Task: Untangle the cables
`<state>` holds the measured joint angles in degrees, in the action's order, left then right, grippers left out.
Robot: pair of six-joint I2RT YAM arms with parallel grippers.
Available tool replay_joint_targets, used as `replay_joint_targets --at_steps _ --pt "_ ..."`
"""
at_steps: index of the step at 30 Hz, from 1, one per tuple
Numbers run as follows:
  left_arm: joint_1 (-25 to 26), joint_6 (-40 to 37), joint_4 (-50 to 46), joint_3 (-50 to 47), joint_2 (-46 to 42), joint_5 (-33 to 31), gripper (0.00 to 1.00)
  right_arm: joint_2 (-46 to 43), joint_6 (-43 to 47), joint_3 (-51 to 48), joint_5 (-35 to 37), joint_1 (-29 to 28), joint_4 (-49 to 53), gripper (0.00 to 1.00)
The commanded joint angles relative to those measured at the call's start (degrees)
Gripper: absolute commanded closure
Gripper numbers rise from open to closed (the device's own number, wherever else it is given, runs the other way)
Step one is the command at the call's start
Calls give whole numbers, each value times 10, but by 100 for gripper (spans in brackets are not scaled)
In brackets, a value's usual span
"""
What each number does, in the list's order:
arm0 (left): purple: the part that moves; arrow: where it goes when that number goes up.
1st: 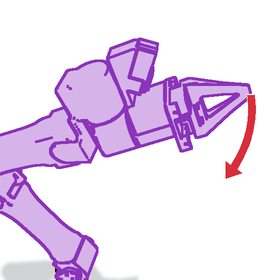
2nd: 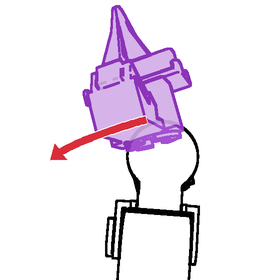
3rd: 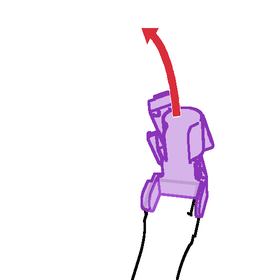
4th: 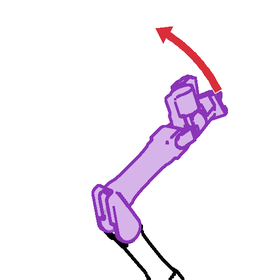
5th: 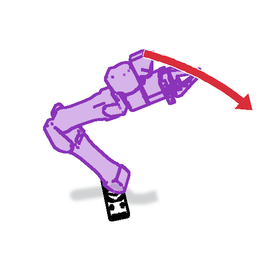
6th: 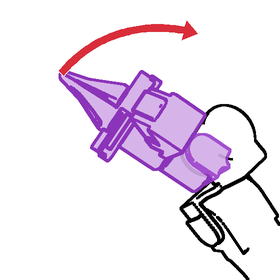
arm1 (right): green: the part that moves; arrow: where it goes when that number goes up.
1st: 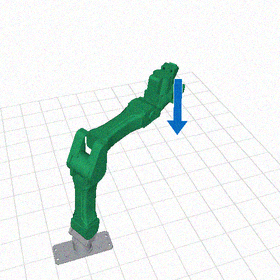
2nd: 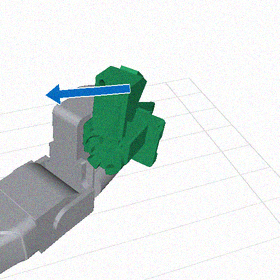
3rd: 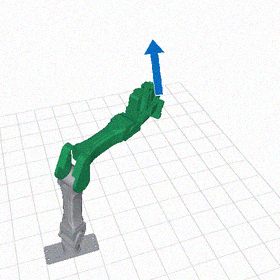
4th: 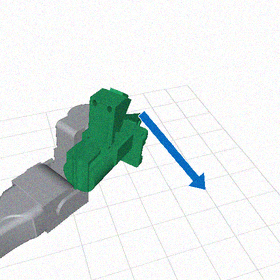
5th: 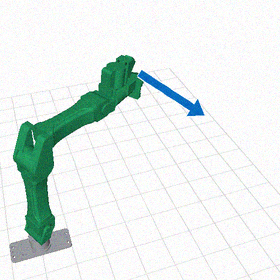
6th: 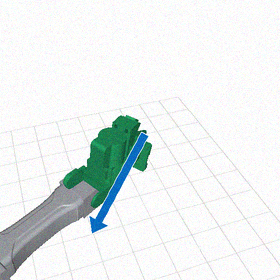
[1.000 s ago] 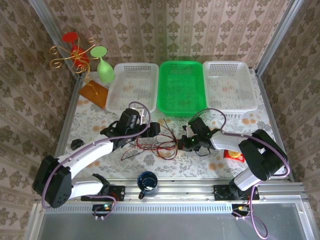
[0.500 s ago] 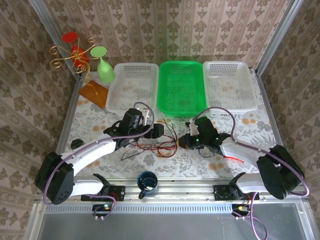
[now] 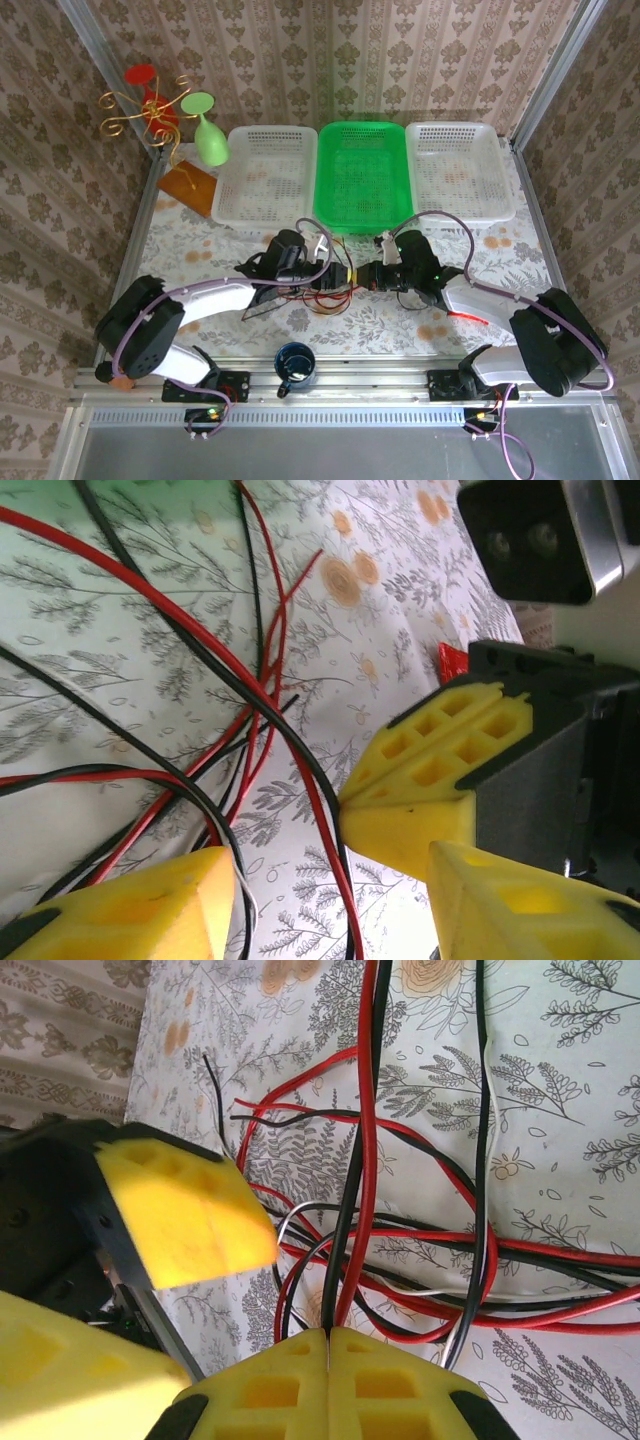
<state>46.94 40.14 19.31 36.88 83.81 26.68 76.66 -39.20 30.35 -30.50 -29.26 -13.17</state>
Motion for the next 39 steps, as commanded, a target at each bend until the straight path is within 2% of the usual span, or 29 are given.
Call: replay_joint_targets --at_steps 1,4,9,17,27,39 --pt "8 41 92 -20 13 29 53 6 -18 -12 -25 8 -45 100" --pt "10 53 115 -27 20 33 57 7 -34 -20 -34 17 -69 100" --pt "10 44 96 -33 18 31 58 7 -38 -18 -39 19 -72 100" --pt "10 48 99 -29 31 35 70 16 -41 -14 -45 21 -75 100" --pt "10 40 63 -18 37 27 76 7 -42 -14 -45 21 -71 100" --pt "13 31 50 -8 41 34 75 4 -46 -17 -46 21 -73 100"
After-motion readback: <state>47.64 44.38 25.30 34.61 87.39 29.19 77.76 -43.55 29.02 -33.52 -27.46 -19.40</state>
